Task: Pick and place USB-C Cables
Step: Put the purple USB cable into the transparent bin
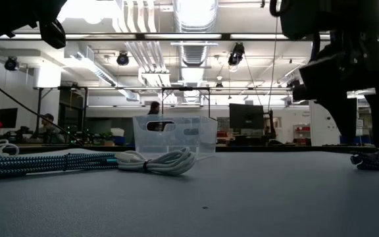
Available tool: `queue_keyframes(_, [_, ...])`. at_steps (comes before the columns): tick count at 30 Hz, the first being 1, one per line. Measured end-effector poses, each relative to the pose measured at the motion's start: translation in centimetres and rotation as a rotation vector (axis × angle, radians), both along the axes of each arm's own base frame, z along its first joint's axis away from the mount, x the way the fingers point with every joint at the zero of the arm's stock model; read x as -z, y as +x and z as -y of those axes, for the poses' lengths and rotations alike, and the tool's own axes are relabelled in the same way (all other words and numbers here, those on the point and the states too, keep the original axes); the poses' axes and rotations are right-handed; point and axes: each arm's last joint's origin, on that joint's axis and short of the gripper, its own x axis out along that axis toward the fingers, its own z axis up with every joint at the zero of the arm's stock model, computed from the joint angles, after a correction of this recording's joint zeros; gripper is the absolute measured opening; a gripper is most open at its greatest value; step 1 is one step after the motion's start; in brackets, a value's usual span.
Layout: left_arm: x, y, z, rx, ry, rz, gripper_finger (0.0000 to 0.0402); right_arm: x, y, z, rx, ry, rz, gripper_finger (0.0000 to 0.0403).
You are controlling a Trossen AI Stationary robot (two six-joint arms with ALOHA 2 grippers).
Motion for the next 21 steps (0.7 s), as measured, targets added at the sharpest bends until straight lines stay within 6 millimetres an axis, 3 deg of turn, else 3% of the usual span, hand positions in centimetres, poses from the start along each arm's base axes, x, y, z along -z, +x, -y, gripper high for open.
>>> queue_keyframes(11, [0.0,0.0,0.0,0.002,-0.002,-0.002,0.0,2.4,0.4,-0.2,-0.001,-0.026,-0.097,0.0176])
queue_keyframes(21, [0.0,0.0,0.0,0.004,-0.005,-0.003,0.0,2.9,0.6,-0.2,-0.004,-0.028,-0.106,0.016])
